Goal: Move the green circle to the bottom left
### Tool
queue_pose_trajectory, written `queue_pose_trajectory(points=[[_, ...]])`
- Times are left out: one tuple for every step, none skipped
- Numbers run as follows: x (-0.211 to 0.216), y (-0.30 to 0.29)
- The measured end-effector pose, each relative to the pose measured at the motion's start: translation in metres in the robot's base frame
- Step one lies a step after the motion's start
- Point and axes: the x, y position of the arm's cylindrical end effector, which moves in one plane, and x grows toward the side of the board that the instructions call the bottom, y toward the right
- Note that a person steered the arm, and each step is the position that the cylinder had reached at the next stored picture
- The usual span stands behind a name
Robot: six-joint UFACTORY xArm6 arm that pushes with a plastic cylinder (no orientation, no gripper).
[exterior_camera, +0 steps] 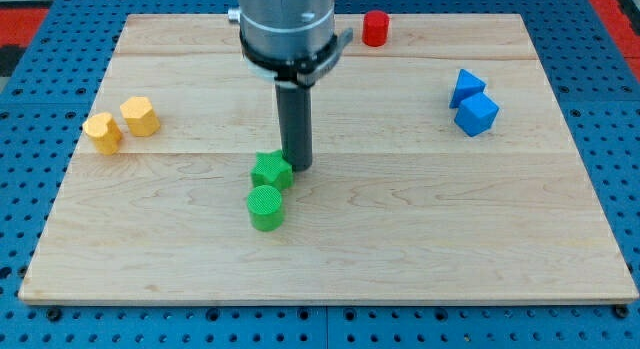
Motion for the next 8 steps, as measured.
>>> queue_pose_trajectory(points=[[0.037,0.002],[0.057,-0.003],[0.067,-0.02],[0.062,-0.023],[0.052,-0.069],[0.041,-0.101],[0.023,-0.113],[0.029,-0.131]])
